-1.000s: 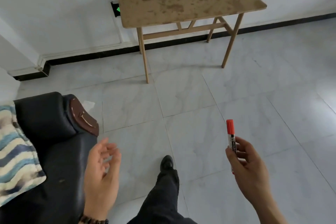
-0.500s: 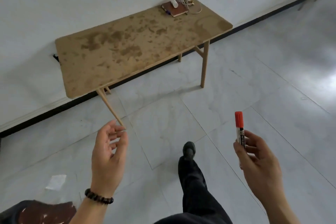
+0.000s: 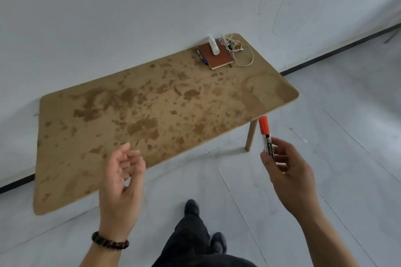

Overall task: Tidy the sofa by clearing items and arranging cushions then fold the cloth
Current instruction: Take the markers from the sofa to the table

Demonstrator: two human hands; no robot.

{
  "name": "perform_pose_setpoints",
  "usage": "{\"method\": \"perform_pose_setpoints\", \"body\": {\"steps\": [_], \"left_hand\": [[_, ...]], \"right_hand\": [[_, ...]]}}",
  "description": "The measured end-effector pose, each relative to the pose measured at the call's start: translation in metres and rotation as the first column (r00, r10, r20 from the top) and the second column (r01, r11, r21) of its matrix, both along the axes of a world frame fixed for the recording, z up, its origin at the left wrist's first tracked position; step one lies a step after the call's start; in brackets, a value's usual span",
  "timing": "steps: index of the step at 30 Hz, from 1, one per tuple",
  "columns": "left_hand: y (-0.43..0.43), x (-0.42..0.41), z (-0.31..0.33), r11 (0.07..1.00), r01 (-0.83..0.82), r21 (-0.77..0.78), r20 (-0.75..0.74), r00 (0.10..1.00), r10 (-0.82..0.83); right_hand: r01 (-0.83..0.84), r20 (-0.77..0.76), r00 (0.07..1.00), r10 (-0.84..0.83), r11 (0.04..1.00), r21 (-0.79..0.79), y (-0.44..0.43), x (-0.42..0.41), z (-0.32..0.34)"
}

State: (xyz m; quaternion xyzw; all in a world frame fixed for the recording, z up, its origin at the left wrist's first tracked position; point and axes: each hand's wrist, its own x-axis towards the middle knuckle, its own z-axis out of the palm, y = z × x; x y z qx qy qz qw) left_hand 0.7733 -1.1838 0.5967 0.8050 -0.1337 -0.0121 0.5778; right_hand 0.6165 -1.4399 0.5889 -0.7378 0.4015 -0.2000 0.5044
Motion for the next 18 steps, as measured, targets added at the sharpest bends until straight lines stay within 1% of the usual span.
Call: {"method": "perform_pose_setpoints", "body": {"steps": [4, 6, 9, 11, 15, 18], "left_hand": [[-0.063, 0.071, -0.034, 1.0, -0.011, -0.026, -0.085, 0.996, 0.009], [-0.092, 0.11, -0.056, 1.0, -0.006, -0.017, -0.123, 0.992, 0.004], [-0.136, 0.17, -0.071, 1.0, -0.003, 0.014, -0.16, 0.987, 0.005], [-0.172, 0.214, -0.067, 1.0, 0.003, 0.019, -0.189, 0.982, 0.001], [-0.246, 0.303, -0.05, 0.999, 0.052, -0.016, -0.157, 0.986, -0.054], [-0.284, 0.345, -0.046, 0.998, 0.063, -0.002, -0.152, 0.986, -0.063]], "right_hand": [[-0.008, -0.034, 0.999, 0.007, 1.0, -0.02, -0.06, 0.082, -0.025], [-0.007, -0.083, 0.997, 0.006, 1.0, -0.012, -0.085, 0.12, -0.043], [-0.013, -0.161, 0.987, 0.015, 1.0, 0.012, -0.12, 0.17, -0.05], [-0.033, -0.191, 0.981, 0.035, 0.999, 0.01, -0.147, 0.205, -0.044], [-0.029, -0.182, 0.983, 0.016, 0.997, -0.068, -0.21, 0.284, -0.027], [0.004, -0.179, 0.984, -0.019, 0.997, -0.081, -0.25, 0.333, -0.027]]}}
